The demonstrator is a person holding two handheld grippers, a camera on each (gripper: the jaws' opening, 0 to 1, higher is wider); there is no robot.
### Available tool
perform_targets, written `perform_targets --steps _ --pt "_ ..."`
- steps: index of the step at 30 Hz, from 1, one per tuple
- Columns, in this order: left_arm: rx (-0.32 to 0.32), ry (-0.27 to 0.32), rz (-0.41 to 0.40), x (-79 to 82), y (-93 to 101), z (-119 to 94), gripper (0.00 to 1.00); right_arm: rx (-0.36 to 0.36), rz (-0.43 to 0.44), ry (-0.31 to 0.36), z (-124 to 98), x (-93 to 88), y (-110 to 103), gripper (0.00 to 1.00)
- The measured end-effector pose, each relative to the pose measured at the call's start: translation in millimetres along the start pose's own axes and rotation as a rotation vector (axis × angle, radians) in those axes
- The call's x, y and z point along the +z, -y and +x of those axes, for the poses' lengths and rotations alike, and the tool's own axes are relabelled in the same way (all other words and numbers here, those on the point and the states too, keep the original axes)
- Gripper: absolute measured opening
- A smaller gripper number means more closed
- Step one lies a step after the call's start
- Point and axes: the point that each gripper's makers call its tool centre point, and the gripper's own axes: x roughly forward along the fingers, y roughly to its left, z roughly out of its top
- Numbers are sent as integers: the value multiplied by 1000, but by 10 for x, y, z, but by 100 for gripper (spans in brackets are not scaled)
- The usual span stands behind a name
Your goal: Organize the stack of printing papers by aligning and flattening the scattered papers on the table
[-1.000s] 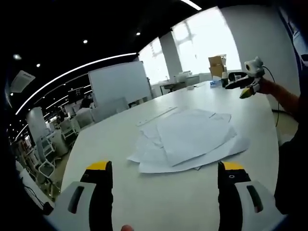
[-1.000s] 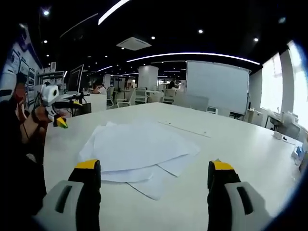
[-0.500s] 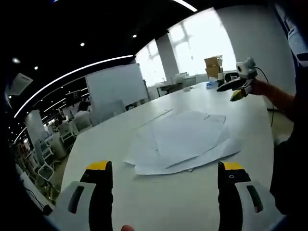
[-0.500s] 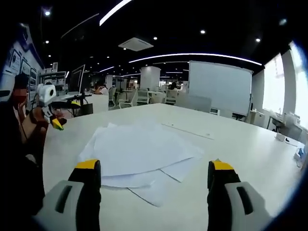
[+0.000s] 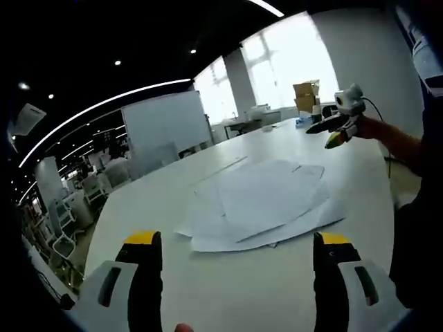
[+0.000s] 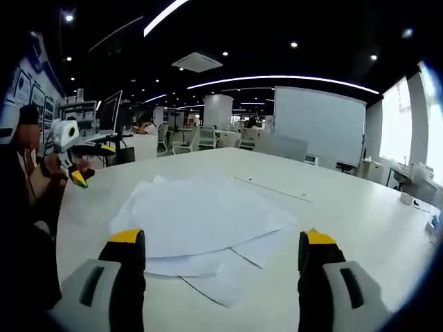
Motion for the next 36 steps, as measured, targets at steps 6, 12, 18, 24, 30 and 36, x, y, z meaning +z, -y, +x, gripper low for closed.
perform_targets --steps 6,12,18,24,30,36 --pt "-7 1 -16 -17 0 28 94 5 0 4 52 16 -7 86" --pt "-7 11 -18 -5 -8 41 94 8 0 0 91 6 -10 86" --pt "-6 12 -12 -3 -15 65 94 12 -3 14 111 54 7 86" --pt "-7 24 -17 22 -8 80 93 12 -4 27 114 91 13 85" --pt "-8 22 -16 18 3 74 93 15 -1 36 166 109 13 85" --pt "-5 23 -14 25 3 60 93 15 -5 35 247 110 22 84"
